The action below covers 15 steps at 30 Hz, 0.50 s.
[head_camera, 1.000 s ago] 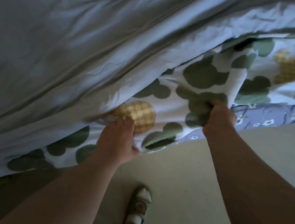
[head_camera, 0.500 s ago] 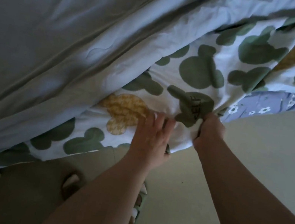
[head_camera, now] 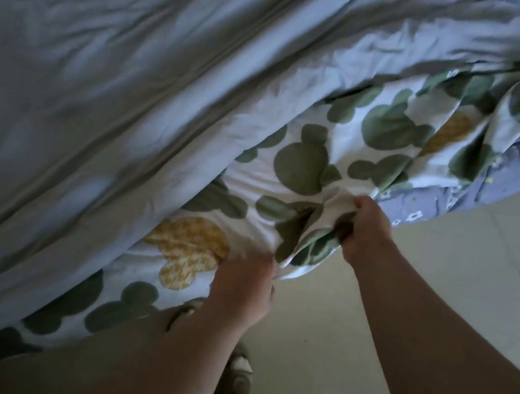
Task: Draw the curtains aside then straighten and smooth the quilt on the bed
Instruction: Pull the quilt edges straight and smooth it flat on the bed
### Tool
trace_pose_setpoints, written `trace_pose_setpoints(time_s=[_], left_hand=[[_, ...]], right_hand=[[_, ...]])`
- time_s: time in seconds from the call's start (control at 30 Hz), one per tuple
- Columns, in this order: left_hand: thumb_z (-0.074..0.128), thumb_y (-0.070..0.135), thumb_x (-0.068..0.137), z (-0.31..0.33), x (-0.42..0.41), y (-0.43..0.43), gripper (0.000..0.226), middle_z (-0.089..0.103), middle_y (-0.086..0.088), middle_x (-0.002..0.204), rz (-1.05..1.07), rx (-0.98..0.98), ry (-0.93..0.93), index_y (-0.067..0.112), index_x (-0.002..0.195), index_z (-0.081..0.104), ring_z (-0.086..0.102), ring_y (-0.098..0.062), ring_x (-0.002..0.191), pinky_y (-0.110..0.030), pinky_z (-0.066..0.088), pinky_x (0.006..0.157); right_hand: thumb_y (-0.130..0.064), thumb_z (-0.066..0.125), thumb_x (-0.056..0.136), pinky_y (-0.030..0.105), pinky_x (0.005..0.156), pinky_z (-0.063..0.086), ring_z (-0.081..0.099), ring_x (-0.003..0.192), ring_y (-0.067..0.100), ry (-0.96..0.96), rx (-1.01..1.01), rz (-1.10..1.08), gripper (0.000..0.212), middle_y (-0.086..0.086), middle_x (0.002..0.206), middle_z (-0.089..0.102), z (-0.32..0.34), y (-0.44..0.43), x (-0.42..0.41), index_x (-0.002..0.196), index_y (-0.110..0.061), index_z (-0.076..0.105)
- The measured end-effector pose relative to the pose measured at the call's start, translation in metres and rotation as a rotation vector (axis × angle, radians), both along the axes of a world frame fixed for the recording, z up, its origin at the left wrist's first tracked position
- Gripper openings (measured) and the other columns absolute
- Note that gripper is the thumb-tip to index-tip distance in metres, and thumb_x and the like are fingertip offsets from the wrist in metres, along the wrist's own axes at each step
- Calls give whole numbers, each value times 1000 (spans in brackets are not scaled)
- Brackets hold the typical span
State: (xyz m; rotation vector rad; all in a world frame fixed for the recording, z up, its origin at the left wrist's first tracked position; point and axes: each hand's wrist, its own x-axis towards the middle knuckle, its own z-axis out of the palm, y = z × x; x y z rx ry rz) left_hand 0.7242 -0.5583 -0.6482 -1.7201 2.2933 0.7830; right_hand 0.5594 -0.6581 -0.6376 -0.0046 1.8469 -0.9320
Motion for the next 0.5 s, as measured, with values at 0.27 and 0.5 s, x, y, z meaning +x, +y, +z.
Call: trace_pose_setpoints(time_s=[0.27,0.5], left_hand=[[81,48,57,-2,-60,-29,71,55,-6,96,88,-260,55,11,109,49,57,-23,80,-35,46,56],[78,30,57,-23,-115,-64,63,57,-11,93,311,-286,-212,7,112,56,57,-26,74,-33,44,54]], right_hand=[[-34,55,88,31,72,54,61,83,22,307,91,0,46,2,100,60,-17,-43,-62,125,-6,50],[-18,60,88,18,41,40,44,38,10,113,-35,179,8,3,68,51,-17,-79,-115,91,-12,58]])
